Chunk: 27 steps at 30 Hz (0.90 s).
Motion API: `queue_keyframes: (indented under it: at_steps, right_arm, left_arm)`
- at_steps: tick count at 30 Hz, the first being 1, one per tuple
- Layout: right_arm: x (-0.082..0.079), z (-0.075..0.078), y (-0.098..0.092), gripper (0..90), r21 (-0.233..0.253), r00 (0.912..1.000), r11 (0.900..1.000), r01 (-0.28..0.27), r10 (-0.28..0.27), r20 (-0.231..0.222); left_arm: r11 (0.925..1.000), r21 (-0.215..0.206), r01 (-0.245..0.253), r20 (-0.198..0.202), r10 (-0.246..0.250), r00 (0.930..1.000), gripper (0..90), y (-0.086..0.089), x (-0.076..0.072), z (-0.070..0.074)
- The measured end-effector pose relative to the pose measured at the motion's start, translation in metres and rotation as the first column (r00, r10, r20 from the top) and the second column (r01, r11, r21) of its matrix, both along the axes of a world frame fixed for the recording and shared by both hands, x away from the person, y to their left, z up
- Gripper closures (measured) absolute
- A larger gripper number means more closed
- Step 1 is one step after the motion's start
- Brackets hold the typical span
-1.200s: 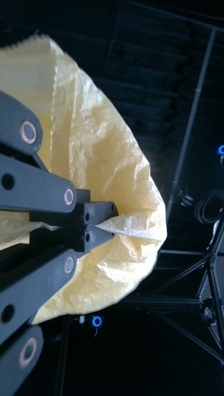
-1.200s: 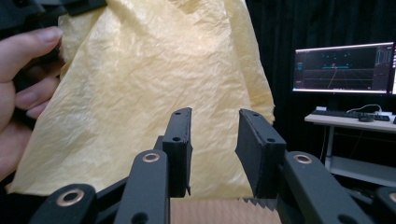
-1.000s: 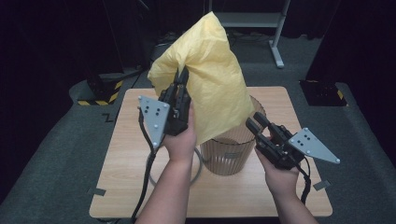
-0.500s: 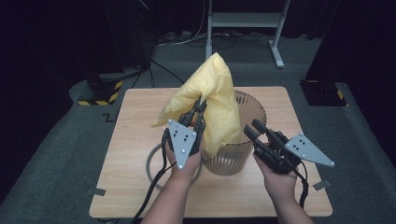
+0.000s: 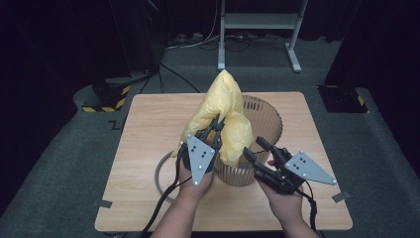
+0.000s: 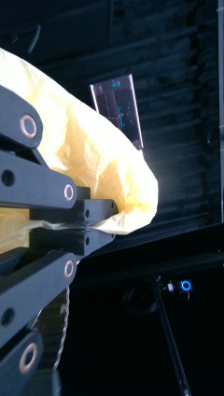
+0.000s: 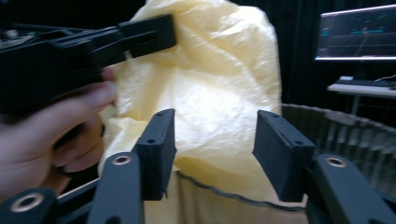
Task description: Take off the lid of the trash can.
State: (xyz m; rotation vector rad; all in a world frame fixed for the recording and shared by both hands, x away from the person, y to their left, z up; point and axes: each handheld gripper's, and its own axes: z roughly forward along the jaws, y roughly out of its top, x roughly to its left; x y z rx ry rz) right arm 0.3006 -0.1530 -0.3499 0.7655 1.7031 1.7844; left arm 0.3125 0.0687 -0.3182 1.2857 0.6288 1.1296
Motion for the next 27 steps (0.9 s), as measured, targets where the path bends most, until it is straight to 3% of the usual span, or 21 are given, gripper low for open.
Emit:
queue_keyframes:
  at_steps: [6, 8, 10, 12, 14, 16, 21, 24, 27]
  right_arm:
    - [-0.007, 0.0, 0.015, 39.5, -0.003, 0.9994, 0.999, -0.034, 0.034, -0.008]
    - [-0.006, -0.002, 0.023, 40.9, -0.037, 0.9994, 0.999, -0.03, 0.029, -0.019]
    - [-0.005, -0.003, 0.028, 48.8, -0.072, 0.9993, 0.997, -0.02, 0.018, -0.033]
    - [-0.006, -0.003, 0.03, 66.6, -0.091, 0.9996, 0.996, -0.003, 0.0, -0.028]
    - [-0.005, 0.0, 0.026, 82.2, -0.09, 0.9996, 0.996, -0.001, -0.001, -0.027]
    - [-0.003, 0.006, 0.02, 86.8, -0.087, 0.9995, 0.996, 0.023, -0.024, -0.02]
    - [0.013, 0.026, -0.01, 88.0, -0.062, 0.993, 0.991, 0.118, -0.118, 0.012]
    - [0.027, 0.035, -0.023, 88.0, -0.085, 0.986, 0.982, 0.167, -0.165, 0.023]
    - [0.039, 0.04, -0.028, 88.0, -0.113, 0.9814, 0.975, 0.192, -0.192, 0.009]
  left_arm:
    - [0.9999, -0.01, 0.002, -0.001, -0.002, 1.0, 88.3, -0.001, 0.001, 0.003]
    - [0.9998, -0.021, 0.007, -0.003, -0.007, 1.0, 88.8, 0.0, 0.0, 0.005]
    - [0.9996, -0.023, 0.015, 0.008, -0.015, 0.9999, 88.8, 0.0, -0.002, 0.008]
    - [0.9994, -0.027, 0.022, 0.021, -0.021, 0.9996, 88.8, 0.001, -0.004, 0.011]
    - [0.999, -0.033, 0.03, 0.024, -0.029, 0.9993, 88.8, 0.002, -0.005, 0.015]
    - [0.9983, -0.043, 0.038, 0.03, -0.037, 0.9989, 88.8, 0.002, -0.006, 0.018]
    - [0.9978, -0.018, 0.064, 0.027, -0.063, 0.9976, 88.5, -0.007, -0.002, 0.024]
    - [0.9975, 0.007, 0.07, 0.005, -0.07, 0.9975, 86.4, -0.018, 0.005, 0.022]
    - [0.9958, 0.003, 0.092, -0.033, -0.091, 0.9953, 79.2, -0.023, 0.009, 0.021]
